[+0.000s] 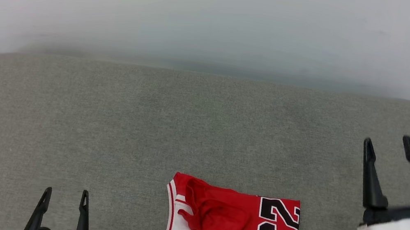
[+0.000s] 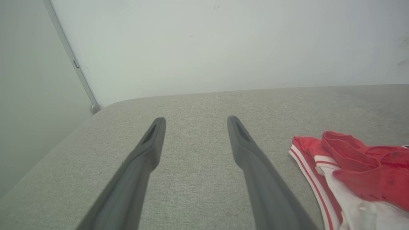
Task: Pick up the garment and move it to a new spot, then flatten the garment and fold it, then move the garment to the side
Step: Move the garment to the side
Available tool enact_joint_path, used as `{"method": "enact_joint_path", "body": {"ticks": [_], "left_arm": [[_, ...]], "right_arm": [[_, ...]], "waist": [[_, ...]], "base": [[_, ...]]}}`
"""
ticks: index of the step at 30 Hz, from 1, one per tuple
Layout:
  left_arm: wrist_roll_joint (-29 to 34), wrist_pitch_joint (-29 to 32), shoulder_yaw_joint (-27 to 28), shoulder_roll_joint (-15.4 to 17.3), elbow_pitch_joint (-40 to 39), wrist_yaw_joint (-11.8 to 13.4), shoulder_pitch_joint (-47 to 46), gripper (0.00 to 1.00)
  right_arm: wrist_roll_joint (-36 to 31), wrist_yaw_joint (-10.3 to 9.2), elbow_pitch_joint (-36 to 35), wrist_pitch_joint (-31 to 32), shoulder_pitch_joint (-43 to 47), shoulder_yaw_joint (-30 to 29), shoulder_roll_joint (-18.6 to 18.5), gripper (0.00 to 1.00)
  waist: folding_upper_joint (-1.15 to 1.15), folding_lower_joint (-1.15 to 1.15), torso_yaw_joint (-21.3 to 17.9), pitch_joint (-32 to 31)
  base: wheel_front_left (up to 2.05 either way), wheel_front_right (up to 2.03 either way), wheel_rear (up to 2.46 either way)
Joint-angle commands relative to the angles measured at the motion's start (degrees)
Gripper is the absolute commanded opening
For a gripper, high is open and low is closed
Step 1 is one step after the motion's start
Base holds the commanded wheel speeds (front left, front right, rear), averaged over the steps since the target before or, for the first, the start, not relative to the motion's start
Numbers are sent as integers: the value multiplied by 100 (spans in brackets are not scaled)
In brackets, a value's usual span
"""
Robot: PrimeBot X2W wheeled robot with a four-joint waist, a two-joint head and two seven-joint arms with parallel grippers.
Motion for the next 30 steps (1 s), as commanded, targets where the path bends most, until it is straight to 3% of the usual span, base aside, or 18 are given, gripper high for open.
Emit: {"method": "enact_joint_path", "body": {"ticks": [1,4,5,11,15,19,30], "left_arm": [[-5,-13,17,9,-3,-14,-44,100],[-6,-13,9,5,8,-27,-80,100],[-6,-13,9,5,8,-27,-80,100],[-14,-13,-13,-7,-4,-54,-232,100],[-16,-13,-22,-12,3,-87,-395,100],[0,-13,-36,-15,5,-120,-605,100],[28,-13,-115,-18,72,-264,-1231,100]], "right_arm": [[89,-2,69,440,-452,301,-340,100],[653,-2,295,1749,-949,953,-900,100],[653,-2,295,1749,-949,953,-900,100],[2900,-3,532,4487,-1504,1788,-1906,100],[4190,-2,650,5568,-1498,1967,-2339,100],[4963,-2,850,5960,-1362,2023,-2363,100],[5471,-5,1669,5793,-1435,2625,-1750,100]], "waist": [[0,1,-25,55],[0,1,-38,117],[0,1,-38,117],[0,1,-11,353],[0,1,56,571],[0,1,143,824],[0,1,487,1488]], "base": [[0,0,0],[0,0,0],[0,0,0],[0,0,0],[0,0,0],[0,0,0],[0,0,0]]}}
